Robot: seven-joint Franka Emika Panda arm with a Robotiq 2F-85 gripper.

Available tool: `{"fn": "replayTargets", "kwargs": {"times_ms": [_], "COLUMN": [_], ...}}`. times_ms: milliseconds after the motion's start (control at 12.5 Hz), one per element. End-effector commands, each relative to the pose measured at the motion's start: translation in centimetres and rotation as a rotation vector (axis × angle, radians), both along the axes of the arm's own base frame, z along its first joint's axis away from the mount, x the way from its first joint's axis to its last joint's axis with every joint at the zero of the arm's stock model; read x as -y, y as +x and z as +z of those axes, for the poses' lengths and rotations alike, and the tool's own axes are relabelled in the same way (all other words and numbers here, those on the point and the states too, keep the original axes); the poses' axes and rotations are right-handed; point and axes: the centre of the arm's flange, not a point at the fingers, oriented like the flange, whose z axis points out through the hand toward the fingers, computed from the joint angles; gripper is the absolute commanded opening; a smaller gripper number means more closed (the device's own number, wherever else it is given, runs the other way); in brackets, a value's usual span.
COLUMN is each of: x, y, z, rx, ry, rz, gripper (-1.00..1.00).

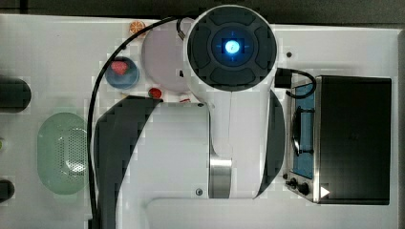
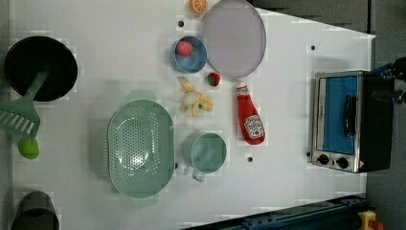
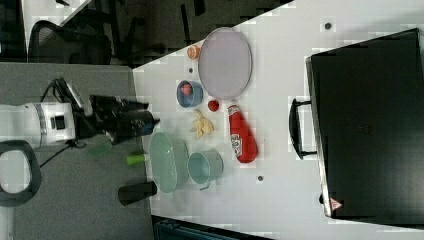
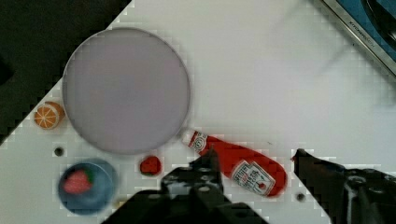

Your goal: Pick Ketchup from the table and place it in strainer.

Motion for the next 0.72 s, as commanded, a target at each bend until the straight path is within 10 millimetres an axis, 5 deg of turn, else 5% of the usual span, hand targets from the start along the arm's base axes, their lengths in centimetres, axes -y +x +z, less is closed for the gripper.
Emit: {"fn": "replayTargets", "kwargs": {"times_ms": [80, 240, 720], "x": [0.9, 0.8, -0.3], "y": [-8.7, -8.3, -5.3], "z": [5.2, 4.2, -3.8], "rx": [-0.058, -0.079, -0.142], "ry": [0.035, 0.036, 0.045], "rz": [-0.021, -0.020, 0.074], "gripper": [0.59, 0.99, 1.00]}}
